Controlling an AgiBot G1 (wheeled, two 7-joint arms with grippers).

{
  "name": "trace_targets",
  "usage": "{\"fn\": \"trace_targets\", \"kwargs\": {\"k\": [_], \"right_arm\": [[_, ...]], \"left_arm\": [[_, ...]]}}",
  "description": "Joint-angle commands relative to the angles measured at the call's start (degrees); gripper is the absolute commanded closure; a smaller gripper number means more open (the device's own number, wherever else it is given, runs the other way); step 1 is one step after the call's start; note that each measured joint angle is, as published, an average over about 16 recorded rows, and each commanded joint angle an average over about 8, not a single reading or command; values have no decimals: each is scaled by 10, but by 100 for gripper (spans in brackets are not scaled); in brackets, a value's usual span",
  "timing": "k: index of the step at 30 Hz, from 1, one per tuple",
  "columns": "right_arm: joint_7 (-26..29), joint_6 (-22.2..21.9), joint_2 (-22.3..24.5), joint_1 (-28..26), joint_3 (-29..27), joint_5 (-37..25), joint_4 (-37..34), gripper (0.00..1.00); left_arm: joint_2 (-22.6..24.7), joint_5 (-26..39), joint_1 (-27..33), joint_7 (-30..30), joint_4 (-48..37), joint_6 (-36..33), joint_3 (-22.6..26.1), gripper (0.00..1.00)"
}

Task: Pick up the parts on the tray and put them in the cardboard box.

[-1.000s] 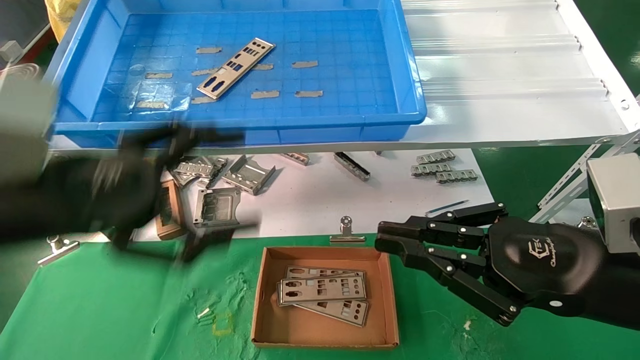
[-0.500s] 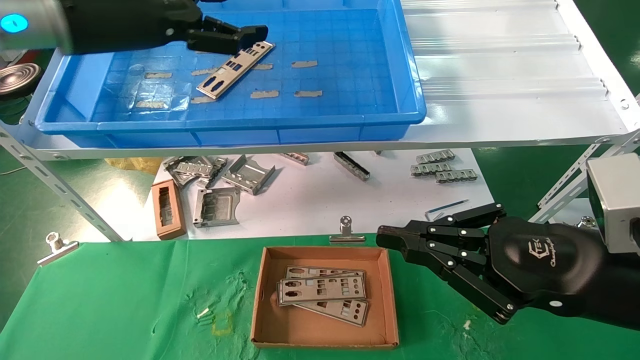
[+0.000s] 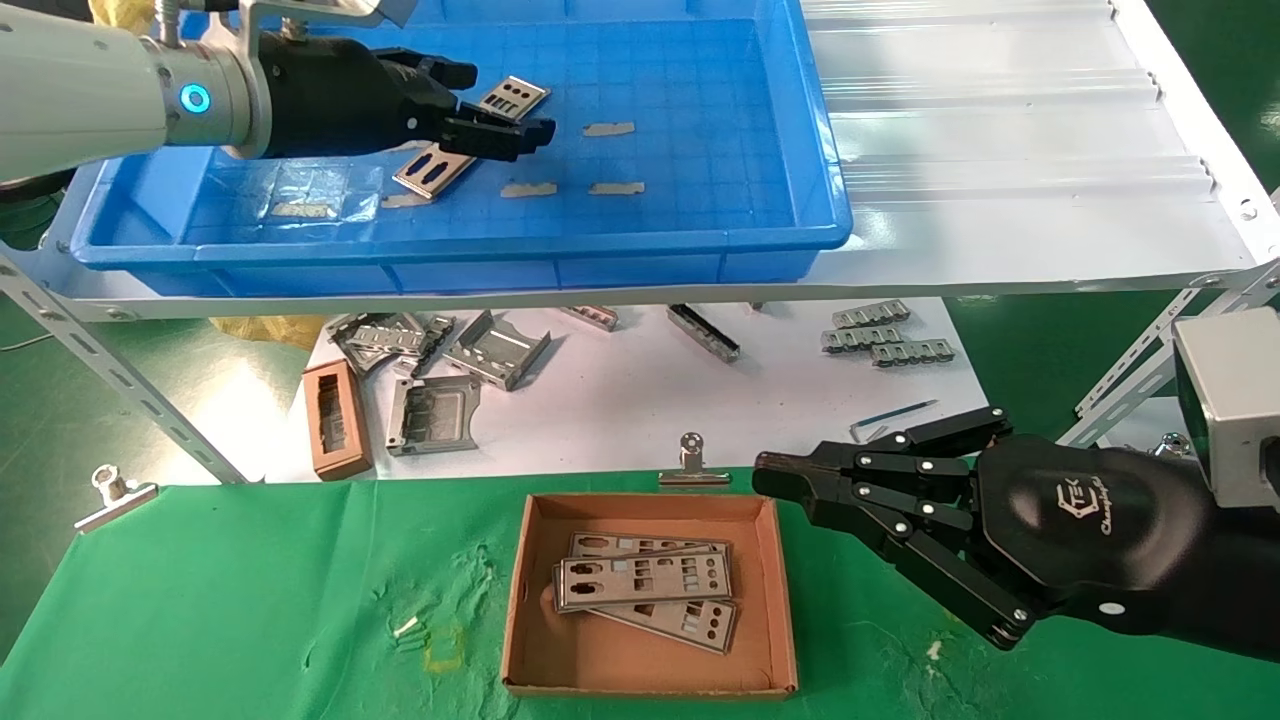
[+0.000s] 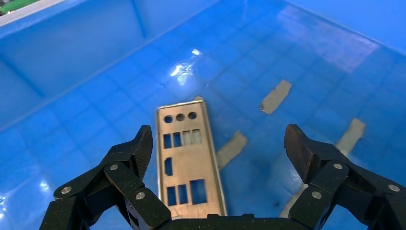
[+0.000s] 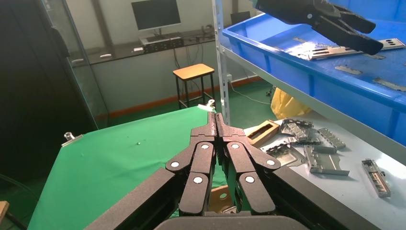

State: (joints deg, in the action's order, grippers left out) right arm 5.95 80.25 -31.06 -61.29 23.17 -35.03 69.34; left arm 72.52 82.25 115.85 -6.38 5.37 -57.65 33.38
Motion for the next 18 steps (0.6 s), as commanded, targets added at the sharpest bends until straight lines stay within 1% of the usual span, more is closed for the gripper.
{"fn": "trace_targets", "kwargs": {"k": [1, 4, 5, 6, 18], "right_arm": [[0, 0, 0, 0, 0, 0, 0, 48], [0, 0, 0, 0, 0, 0, 0, 10], [0, 0, 0, 0, 0, 0, 0, 1], [0, 0, 0, 0, 0, 0, 0, 0], [0, 0, 0, 0, 0, 0, 0, 0]], "left_arm": [[6, 1, 2, 0, -12, 6, 1, 0], [7, 1, 3, 5, -19, 8, 1, 0], [8, 2, 3, 8, -20, 9, 1, 0], [8, 3, 3, 10, -22, 9, 2, 0], [16, 8, 0, 35, -36, 33, 5, 0]]}}
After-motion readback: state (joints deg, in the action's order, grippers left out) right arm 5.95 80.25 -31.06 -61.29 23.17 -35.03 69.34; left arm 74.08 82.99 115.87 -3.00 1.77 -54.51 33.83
